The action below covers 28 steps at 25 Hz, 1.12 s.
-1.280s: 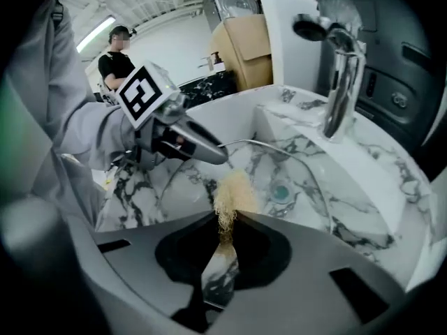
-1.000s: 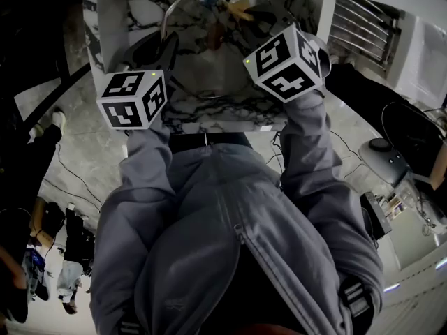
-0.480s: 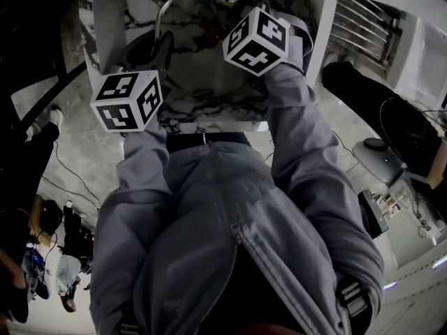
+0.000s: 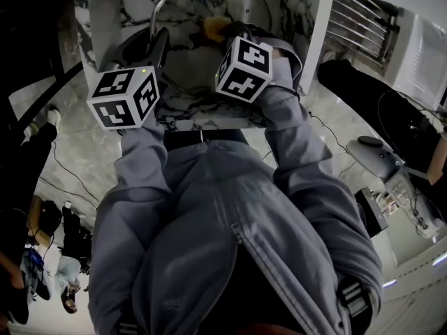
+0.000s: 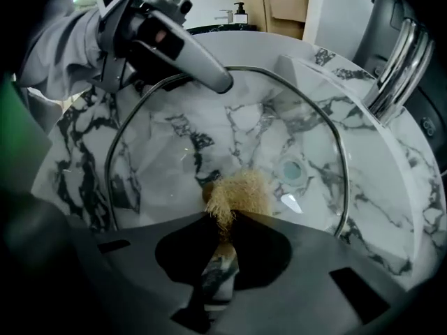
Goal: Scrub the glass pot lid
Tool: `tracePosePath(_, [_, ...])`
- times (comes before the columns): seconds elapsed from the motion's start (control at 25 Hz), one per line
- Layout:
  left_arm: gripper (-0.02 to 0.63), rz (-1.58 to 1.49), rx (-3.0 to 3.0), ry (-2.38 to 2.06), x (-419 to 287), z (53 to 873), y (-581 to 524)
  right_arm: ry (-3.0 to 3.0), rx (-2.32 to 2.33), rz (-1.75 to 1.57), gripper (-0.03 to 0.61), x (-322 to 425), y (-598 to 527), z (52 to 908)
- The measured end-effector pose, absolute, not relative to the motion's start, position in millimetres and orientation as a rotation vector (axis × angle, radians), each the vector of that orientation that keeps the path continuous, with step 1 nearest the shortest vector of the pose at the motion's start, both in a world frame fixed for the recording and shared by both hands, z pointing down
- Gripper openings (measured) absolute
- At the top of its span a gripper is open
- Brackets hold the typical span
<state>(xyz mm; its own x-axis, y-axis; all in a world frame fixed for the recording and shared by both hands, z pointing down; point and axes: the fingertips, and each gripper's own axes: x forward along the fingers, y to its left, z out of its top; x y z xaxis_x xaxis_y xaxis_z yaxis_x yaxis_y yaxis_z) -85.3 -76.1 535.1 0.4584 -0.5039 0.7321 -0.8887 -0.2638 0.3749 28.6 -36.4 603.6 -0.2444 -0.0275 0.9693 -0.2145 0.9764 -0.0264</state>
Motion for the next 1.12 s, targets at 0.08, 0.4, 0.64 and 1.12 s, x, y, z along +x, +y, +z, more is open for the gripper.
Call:
tracePosePath(0.08, [0.094,0.616,1.919,-1.170,-85.3,535.0,-76.0,-1.801,0.149,0.193,0.052,30.0,-18.4,604.2])
tracePosePath(0.4, [0.094,0.612,1.919,-1.177,-87.0,535.2,-73.7,-1.782,-0.052,0.315,0.052,24.1,48.7,600.6])
tracePosePath(0.64, [0.094,0.612,1.917,-1.173,-89.9,536.7,-70.6,-1.762,-0.225,0.448,0.052,21.3,82.6,595.9])
tracePosePath(1.12, [0.094,0.626,1.835,-1.208,-113.6,533.4,-64.4,-1.921,-0.041,0.457,0.052,25.1,21.6,551.5])
